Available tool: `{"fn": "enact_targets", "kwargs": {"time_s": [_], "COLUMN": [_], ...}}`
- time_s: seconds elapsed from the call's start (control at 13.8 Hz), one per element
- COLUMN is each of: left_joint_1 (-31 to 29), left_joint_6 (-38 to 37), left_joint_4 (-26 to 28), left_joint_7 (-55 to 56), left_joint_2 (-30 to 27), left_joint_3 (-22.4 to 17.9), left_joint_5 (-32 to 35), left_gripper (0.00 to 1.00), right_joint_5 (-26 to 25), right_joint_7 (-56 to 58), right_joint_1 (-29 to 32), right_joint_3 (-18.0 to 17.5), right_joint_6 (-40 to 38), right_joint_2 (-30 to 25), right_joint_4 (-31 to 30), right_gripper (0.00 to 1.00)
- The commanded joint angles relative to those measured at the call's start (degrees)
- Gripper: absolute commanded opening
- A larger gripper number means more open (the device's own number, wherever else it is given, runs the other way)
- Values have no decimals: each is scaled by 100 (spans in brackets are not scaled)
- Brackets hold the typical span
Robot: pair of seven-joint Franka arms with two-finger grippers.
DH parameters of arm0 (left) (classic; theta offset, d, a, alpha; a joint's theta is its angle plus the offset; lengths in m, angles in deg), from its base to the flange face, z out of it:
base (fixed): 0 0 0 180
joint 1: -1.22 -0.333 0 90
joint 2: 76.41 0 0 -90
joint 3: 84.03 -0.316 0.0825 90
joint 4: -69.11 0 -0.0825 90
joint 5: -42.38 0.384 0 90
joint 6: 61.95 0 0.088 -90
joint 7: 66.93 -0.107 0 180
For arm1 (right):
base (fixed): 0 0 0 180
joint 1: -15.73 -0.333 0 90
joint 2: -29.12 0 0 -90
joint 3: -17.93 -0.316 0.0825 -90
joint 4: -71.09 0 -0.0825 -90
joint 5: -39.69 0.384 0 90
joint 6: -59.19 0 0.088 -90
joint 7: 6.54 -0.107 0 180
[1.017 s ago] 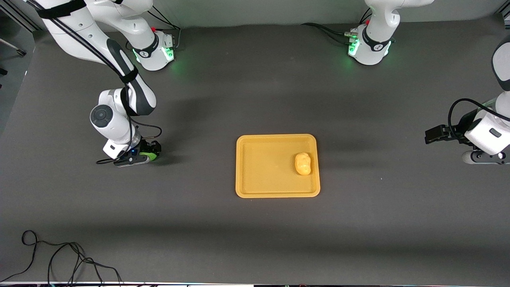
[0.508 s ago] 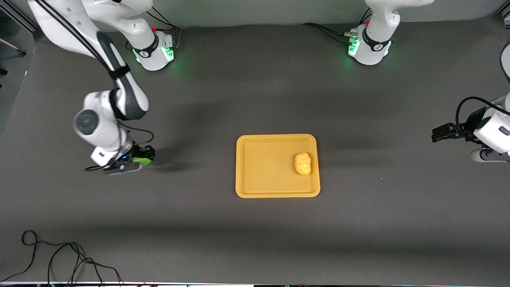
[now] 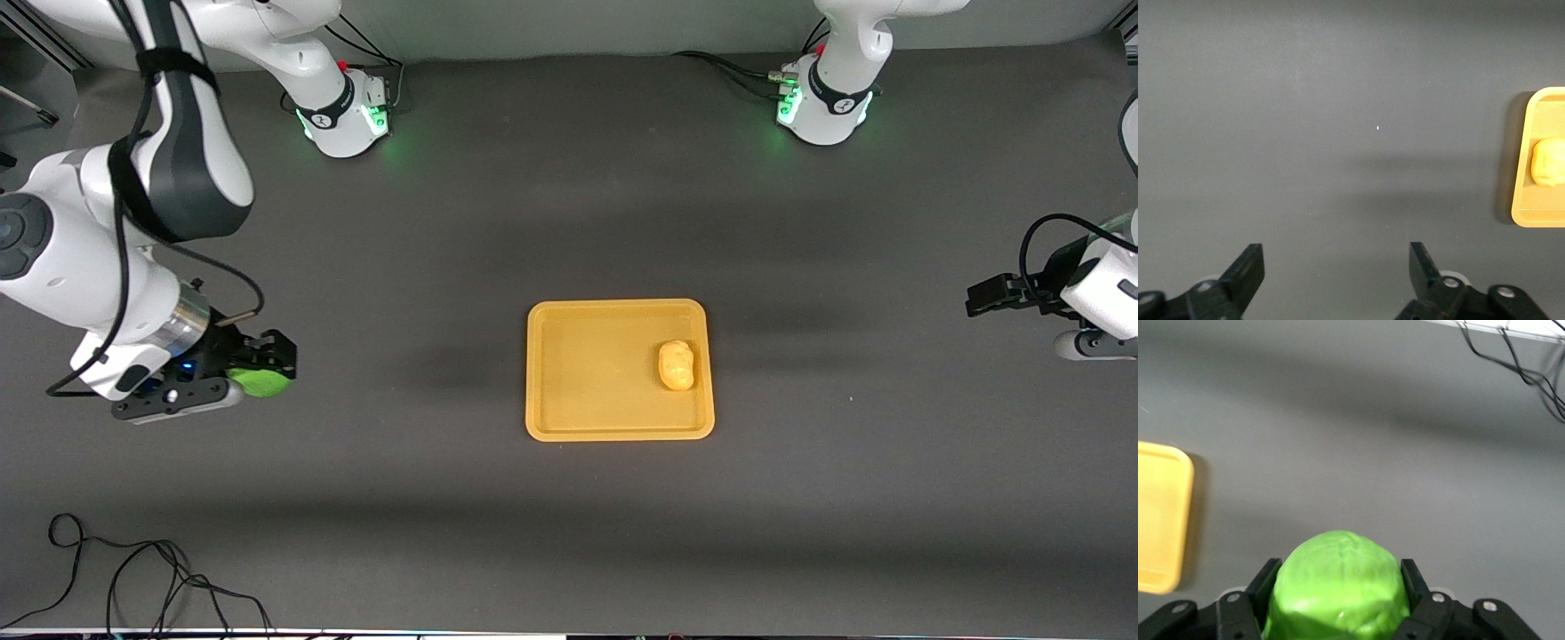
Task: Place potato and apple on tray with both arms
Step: 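Grasp the green apple with the right gripper and lift it, then carry the apple with the right gripper over the tray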
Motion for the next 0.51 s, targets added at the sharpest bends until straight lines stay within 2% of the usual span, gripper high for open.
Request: {"fn": "enact_targets", "kwargs": {"time_s": [0.0,0.22,0.44], "left_joint_1": [55,63,89], "left_joint_6": [24,-11,129], "left_joint_4": [53,-35,-35], "left_joint_7": [29,258,318], "left_joint_2": [-202,-193,-202], "left_joint_3": [-67,-67,-50], "left_joint_5": [-68,-51,-51], "left_gripper": [100,100,100], "right_joint_5": [34,8,-36], "right_joint_7": [-1194,-2765,-4120], "right_joint_1": [-623,-1362,-2118], "right_joint_3": [40,49,58], "right_joint_6": [-432,-477,-337], "right_joint_2": [1318,2329,3200], "right_joint_4": [1644,2787,3553], "right_gripper": [51,49,46]}}
